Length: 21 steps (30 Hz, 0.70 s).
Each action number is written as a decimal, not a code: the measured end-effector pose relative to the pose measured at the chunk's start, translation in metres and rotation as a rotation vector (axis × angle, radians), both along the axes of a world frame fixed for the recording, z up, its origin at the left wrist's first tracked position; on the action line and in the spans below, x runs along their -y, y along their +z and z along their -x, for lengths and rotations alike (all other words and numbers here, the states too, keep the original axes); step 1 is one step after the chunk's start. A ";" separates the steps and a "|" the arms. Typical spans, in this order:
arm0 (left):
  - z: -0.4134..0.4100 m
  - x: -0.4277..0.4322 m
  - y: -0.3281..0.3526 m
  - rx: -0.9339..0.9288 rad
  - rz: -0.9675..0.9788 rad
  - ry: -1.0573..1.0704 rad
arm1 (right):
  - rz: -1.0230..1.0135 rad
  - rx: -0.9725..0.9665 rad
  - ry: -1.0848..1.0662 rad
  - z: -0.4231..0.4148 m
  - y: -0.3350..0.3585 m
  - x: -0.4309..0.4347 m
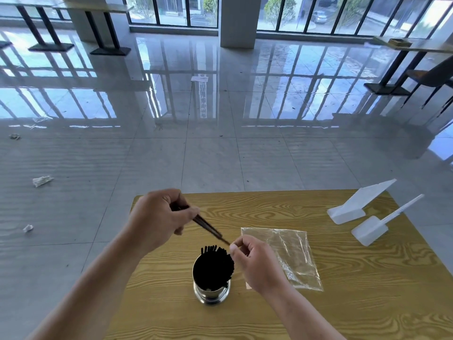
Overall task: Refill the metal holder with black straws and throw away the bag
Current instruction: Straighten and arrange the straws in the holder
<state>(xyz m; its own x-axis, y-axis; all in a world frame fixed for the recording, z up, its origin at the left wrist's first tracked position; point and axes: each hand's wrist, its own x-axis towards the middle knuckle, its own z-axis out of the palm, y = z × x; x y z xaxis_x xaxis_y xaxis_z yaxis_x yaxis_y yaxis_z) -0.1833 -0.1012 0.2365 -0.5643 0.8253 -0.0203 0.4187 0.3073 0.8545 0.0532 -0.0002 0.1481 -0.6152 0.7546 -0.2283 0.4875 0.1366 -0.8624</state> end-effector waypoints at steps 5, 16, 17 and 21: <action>-0.002 -0.001 0.006 0.483 -0.263 0.140 | 0.242 -0.195 -0.049 0.005 0.017 -0.001; -0.034 0.017 -0.077 0.721 0.160 0.044 | 0.295 -0.331 -0.130 0.019 0.053 -0.018; -0.035 0.020 -0.086 0.567 0.224 0.071 | 0.161 -0.263 -0.102 0.019 0.052 -0.018; -0.036 0.032 -0.102 0.086 0.416 0.043 | -0.156 -0.021 0.087 0.018 0.031 -0.006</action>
<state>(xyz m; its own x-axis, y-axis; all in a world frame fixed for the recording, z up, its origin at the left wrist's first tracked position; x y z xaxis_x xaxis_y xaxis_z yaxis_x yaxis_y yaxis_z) -0.1472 -0.1334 0.1343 -0.5795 0.7129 -0.3950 0.3307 0.6486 0.6855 0.0355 0.0061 0.1792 -0.6829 0.7238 -0.0991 0.4499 0.3098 -0.8376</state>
